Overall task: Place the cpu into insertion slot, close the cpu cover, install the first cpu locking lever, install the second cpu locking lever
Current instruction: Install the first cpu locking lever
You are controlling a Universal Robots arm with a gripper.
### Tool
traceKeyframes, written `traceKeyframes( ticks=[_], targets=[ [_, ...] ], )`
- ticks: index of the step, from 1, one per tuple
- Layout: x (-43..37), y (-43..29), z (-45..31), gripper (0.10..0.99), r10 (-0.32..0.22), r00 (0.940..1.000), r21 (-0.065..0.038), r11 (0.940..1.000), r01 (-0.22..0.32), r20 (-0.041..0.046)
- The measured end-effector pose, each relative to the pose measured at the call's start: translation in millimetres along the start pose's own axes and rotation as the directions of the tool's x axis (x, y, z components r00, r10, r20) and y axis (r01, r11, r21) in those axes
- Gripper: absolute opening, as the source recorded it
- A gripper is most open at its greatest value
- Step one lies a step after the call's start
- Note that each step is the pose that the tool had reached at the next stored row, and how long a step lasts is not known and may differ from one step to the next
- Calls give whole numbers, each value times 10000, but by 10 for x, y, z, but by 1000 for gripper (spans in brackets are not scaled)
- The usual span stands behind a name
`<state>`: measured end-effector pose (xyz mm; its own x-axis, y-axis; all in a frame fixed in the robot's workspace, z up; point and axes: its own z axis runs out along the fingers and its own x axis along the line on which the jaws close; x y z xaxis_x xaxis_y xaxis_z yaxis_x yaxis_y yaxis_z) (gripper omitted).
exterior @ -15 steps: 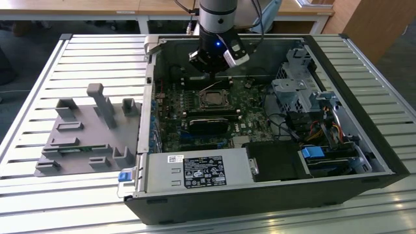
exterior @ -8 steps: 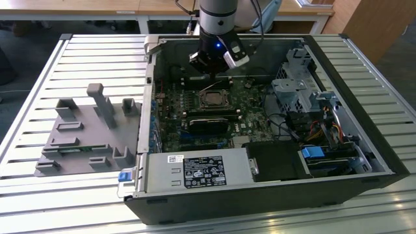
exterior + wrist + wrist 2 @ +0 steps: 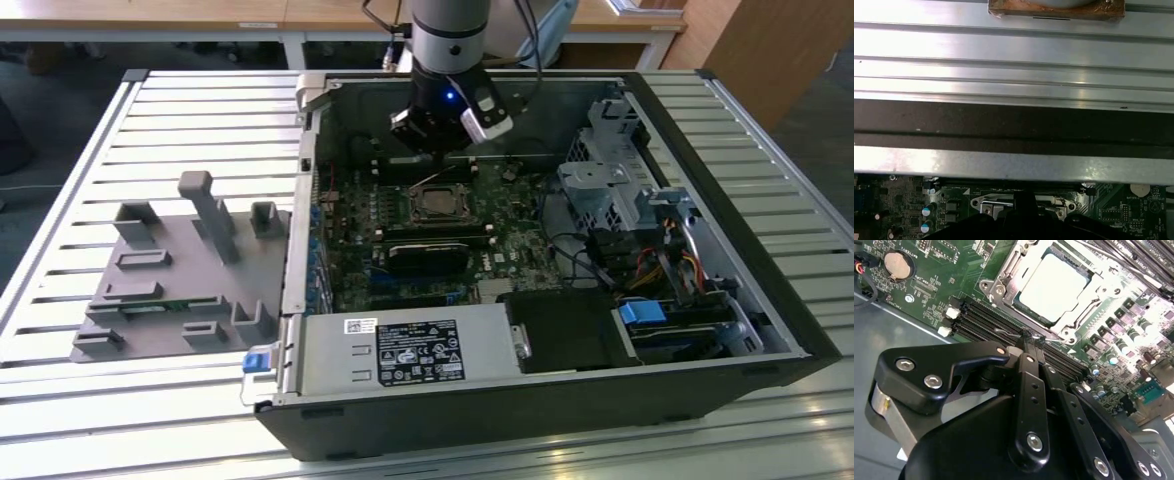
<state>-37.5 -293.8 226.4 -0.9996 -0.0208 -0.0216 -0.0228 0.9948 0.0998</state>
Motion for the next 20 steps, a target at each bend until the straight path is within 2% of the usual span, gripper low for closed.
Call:
traceKeyframes(
  ticks=[20],
  targets=[
    [-78, 28, 84, 118, 1, 10000, 1, 10000, -1, 0]
  ],
)
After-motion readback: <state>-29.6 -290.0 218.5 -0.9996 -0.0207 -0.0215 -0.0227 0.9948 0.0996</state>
